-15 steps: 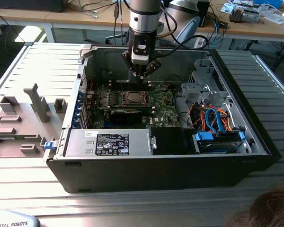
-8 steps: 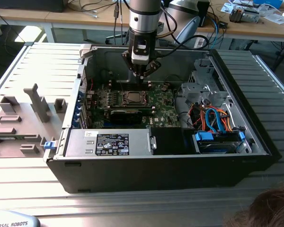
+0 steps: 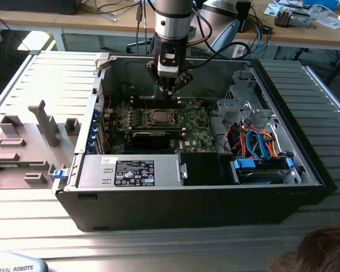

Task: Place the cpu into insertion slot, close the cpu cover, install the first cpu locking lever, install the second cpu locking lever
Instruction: 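Install the first cpu locking lever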

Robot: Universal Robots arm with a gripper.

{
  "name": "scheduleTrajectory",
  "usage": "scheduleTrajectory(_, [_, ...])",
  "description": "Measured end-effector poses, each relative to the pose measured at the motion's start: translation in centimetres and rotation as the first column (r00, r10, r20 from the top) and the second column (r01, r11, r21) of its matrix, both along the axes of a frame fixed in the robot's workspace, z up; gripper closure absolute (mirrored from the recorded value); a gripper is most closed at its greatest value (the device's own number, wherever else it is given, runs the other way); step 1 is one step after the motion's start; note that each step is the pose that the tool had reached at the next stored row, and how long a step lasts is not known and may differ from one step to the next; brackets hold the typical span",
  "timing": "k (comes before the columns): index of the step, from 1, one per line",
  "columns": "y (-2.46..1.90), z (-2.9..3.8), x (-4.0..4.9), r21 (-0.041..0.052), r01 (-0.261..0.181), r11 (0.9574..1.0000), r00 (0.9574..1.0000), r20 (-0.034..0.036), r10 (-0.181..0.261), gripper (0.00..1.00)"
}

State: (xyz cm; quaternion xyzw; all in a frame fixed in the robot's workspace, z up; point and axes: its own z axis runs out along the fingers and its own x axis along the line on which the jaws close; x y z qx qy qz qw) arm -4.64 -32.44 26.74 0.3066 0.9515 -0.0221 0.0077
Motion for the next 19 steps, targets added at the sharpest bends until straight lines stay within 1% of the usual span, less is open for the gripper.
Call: scheduleTrajectory(19, [0.00,0.00,0.00,0.0000,-0.009,1.0000,1.0000,0.0000,0.009,0.89])
